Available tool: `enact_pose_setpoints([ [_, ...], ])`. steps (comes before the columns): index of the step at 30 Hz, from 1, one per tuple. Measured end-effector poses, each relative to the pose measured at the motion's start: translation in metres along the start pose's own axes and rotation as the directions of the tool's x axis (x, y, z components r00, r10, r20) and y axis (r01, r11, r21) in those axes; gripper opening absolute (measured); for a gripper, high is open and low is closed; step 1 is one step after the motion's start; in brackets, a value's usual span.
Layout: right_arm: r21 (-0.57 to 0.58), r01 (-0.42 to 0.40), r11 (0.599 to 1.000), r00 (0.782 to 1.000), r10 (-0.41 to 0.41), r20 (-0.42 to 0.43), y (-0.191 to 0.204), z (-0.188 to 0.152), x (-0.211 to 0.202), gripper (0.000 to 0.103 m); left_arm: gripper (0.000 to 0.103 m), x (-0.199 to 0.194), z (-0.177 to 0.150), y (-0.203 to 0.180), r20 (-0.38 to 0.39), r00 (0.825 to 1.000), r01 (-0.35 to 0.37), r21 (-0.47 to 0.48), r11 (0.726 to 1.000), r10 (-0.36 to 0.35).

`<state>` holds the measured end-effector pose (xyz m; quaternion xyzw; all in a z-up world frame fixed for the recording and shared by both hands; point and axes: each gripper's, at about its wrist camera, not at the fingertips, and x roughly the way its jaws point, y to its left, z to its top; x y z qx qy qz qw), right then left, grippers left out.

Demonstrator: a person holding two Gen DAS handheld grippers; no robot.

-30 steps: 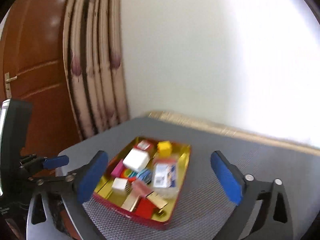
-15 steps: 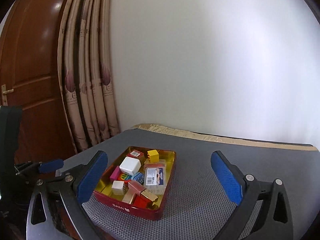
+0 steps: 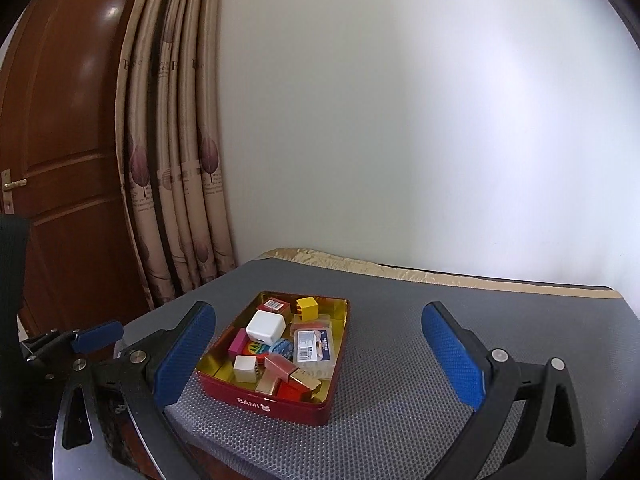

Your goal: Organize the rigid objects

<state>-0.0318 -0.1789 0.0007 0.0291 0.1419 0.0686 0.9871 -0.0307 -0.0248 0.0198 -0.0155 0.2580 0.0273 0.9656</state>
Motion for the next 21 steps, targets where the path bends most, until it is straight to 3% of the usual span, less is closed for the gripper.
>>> enact_pose_setpoints([
  [15,0.029,0.036,0.999,0.999,-0.036,-0.004,-0.007,0.001,-0.009,0.102,0.057,-0.011,0.0,-0.002,0.032,0.999,-0.027,0.007,1.0,0.026],
  [21,0.021,0.038,0.999,0.999,-0.038,0.007,-0.007,0.0,-0.01,0.102,0.059,-0.011,0.003,0.003,0.012,1.0,-0.024,0.005,1.0,0.024],
])
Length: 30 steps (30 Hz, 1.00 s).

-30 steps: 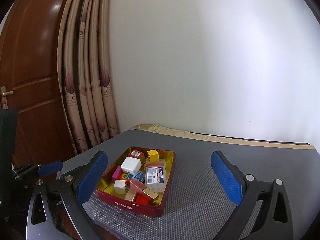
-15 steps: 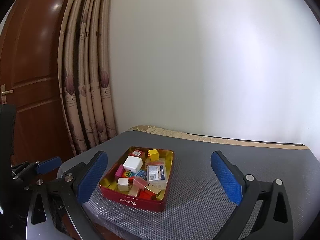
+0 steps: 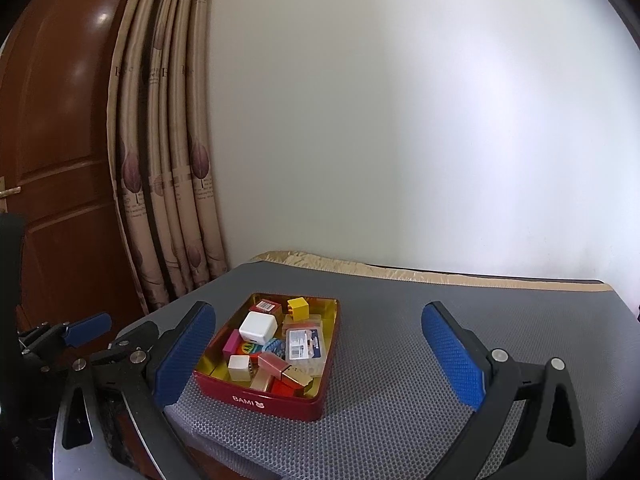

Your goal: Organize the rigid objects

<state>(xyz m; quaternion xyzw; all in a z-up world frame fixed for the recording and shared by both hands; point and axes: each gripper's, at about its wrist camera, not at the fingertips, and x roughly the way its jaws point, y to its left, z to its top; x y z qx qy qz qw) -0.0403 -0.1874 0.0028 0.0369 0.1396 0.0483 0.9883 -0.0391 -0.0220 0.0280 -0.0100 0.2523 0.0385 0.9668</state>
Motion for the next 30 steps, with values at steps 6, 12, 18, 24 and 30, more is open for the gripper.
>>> enact_pose_setpoints([
  [6,-0.004,0.004,1.0,1.0,-0.004,0.003,-0.001,0.0,-0.001,0.102,0.069,-0.02,0.008,0.018,0.1,0.993,-0.054,-0.045,0.998,0.058],
  [12,-0.001,0.005,1.0,1.0,-0.005,-0.004,-0.002,0.0,0.0,0.103,0.073,-0.027,0.014,0.034,0.128,0.99,-0.052,-0.056,0.997,0.059],
  [18,-0.018,0.001,1.0,1.0,-0.001,-0.005,0.005,-0.001,-0.001,0.103,0.076,-0.019,0.021,0.045,0.074,0.997,-0.022,-0.069,0.997,0.027],
  [24,-0.018,0.0,1.0,1.0,0.0,0.003,0.008,0.0,-0.004,0.103,0.076,-0.011,0.022,0.048,0.037,0.999,-0.009,-0.063,0.998,0.012],
  [30,-0.017,-0.001,1.0,1.0,0.001,-0.008,0.01,-0.001,-0.004,0.103,0.076,-0.017,0.022,0.042,0.064,0.998,0.013,-0.034,0.999,-0.01],
])
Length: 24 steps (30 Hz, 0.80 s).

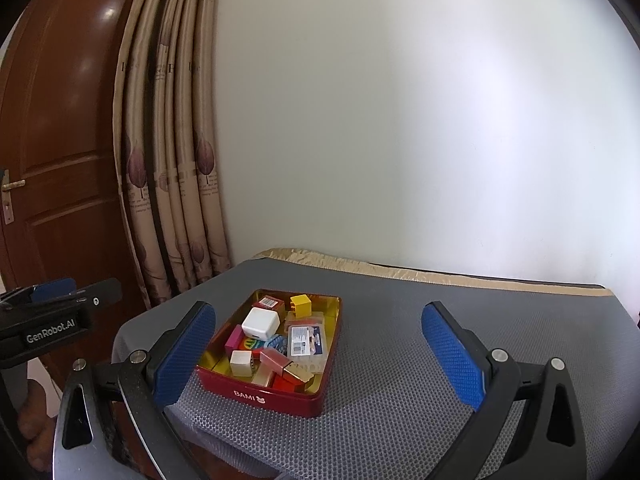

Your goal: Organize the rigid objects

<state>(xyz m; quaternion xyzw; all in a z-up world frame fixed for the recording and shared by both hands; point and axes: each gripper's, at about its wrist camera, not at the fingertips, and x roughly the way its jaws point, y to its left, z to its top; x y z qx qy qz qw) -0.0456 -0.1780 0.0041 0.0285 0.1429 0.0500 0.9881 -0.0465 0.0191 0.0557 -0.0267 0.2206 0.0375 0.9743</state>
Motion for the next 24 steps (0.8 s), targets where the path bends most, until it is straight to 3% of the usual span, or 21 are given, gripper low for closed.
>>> enact_pose_setpoints([
  [7,0.002,0.005,1.0,1.0,-0.005,0.0,0.0025,-0.0015,-0.0015,0.103,0.078,-0.0074,0.0018,-0.0035,0.02,1.0,0.015,0.016,1.0,-0.015],
  [24,-0.007,0.003,1.0,0.999,-0.004,-0.041,0.0056,-0.007,-0.0017,0.103,0.078,0.0013,0.0007,-0.0033,-0.043,0.999,0.023,0.005,1.0,-0.022],
])
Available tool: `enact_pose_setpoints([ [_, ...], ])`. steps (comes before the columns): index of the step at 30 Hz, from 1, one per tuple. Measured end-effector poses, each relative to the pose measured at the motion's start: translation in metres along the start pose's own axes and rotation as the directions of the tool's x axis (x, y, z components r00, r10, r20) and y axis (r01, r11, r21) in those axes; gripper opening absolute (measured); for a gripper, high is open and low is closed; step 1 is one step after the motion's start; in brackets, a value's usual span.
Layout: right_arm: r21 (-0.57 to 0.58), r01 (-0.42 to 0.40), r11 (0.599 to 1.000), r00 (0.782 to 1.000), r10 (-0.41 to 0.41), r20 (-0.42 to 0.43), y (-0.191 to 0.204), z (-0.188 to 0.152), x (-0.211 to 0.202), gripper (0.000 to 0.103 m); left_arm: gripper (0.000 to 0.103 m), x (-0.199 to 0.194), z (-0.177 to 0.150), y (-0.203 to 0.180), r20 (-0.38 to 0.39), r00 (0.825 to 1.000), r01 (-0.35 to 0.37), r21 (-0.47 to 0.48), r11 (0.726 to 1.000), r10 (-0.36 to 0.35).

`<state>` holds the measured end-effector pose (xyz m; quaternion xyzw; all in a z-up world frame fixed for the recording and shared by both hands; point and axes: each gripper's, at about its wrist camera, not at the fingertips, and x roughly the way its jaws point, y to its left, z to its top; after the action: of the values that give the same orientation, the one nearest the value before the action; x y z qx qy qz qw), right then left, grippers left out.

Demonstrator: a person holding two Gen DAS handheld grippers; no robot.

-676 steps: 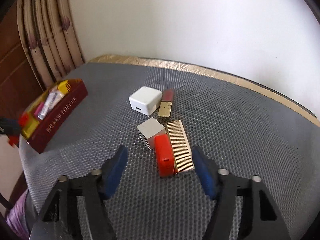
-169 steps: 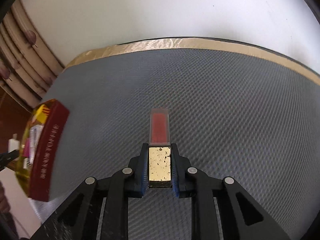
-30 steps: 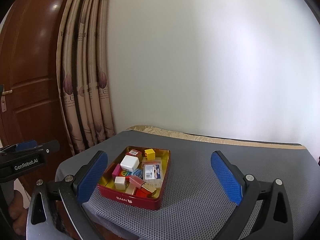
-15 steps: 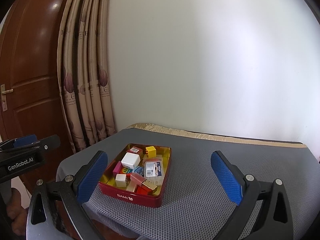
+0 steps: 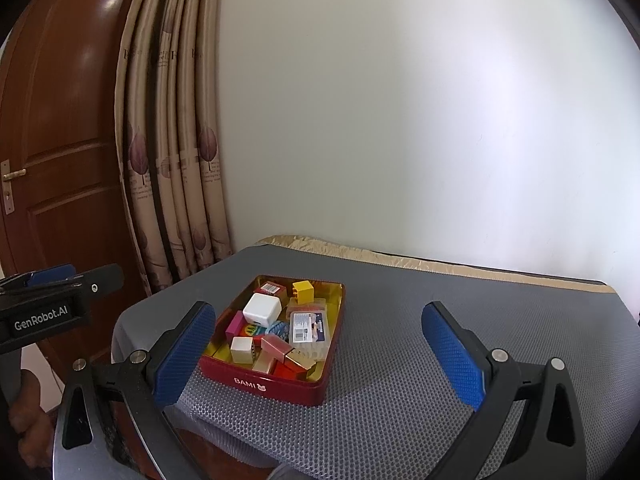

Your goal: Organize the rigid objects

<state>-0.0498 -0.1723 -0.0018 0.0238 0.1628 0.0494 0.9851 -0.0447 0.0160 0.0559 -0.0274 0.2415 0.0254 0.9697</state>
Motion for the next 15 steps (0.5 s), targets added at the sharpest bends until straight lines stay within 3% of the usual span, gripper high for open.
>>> enact_pose_setpoints([
  [15,-0.004,0.004,1.0,1.0,-0.004,-0.024,0.0038,-0.0021,0.0041,0.103,0.078,0.0077,-0.0063,-0.0048,-0.042,0.999,-0.016,0.008,1.0,0.017],
])
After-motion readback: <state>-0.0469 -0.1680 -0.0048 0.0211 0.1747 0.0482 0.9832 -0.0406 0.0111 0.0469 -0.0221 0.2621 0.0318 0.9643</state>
